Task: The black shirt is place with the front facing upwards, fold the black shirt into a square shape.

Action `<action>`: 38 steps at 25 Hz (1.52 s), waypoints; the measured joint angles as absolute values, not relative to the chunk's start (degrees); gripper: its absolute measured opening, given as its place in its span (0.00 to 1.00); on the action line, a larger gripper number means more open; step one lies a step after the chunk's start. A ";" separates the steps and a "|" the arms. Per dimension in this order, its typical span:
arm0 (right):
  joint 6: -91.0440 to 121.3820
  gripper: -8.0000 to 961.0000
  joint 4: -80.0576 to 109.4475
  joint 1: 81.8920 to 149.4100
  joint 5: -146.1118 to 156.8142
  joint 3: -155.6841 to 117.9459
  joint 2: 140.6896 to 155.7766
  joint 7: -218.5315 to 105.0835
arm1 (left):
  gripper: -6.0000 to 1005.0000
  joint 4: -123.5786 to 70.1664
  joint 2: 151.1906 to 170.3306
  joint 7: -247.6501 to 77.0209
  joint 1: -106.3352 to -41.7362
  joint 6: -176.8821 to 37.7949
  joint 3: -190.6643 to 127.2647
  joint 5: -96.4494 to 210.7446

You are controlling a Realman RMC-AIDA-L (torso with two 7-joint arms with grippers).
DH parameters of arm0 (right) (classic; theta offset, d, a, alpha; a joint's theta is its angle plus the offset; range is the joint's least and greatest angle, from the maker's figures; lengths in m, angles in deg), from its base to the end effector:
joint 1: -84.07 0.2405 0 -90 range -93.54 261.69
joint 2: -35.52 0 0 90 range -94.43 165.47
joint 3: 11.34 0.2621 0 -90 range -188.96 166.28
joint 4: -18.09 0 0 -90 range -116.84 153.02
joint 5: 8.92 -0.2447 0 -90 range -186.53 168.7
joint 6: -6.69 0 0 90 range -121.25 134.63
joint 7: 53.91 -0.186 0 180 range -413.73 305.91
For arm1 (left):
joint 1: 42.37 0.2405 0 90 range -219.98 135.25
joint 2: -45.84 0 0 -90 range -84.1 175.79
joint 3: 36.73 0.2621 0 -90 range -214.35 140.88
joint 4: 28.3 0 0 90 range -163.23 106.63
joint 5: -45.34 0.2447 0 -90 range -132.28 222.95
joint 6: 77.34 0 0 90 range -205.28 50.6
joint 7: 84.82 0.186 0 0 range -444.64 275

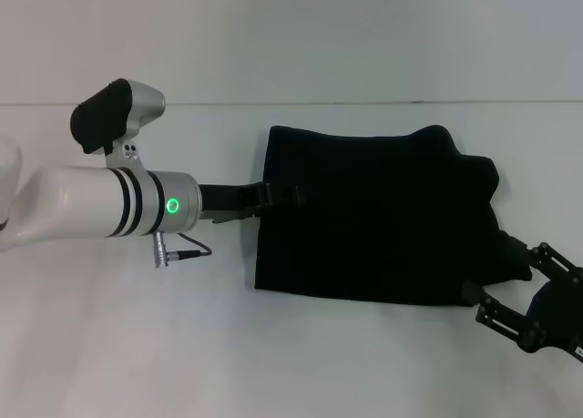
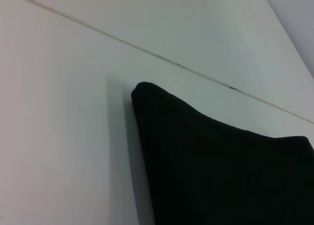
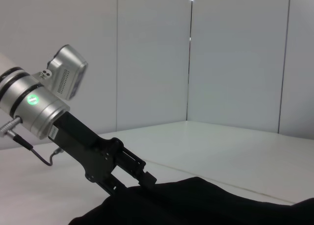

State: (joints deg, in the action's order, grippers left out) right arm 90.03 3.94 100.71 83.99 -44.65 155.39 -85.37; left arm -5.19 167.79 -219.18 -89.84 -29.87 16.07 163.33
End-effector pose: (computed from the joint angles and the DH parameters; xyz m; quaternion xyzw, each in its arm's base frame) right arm 0.3552 0.2992 -0.0670 -0.8669 0.1522 0.2952 0.3717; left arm -0.2399 0.4713 -0.1294 -0.7584 -0.5989 -0.1679 0.1948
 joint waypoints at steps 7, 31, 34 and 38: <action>90.18 0.89 3.94 101.02 83.98 -44.65 155.40 -85.37 | 0.73 -5.08 168.02 -218.67 -90.01 -30.13 16.08 163.28; 89.53 0.89 4.03 103.21 83.54 -43.66 155.57 -85.37 | 0.15 -4.97 166.92 -210.43 -79.41 -26.08 11.87 146.81; 89.31 0.89 4.03 103.69 83.54 -43.45 155.58 -85.37 | 0.14 -5.21 167.00 -208.30 -77.39 -24.75 8.56 145.56; 89.26 0.89 4.03 104.11 83.54 -43.42 155.58 -85.37 | 0.14 -5.49 167.29 -207.19 -76.78 -24.17 7.82 145.47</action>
State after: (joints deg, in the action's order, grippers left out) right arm 89.26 4.03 104.11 83.54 -43.42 155.58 -85.37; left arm -5.49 167.29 -207.19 -76.78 -24.17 7.82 145.47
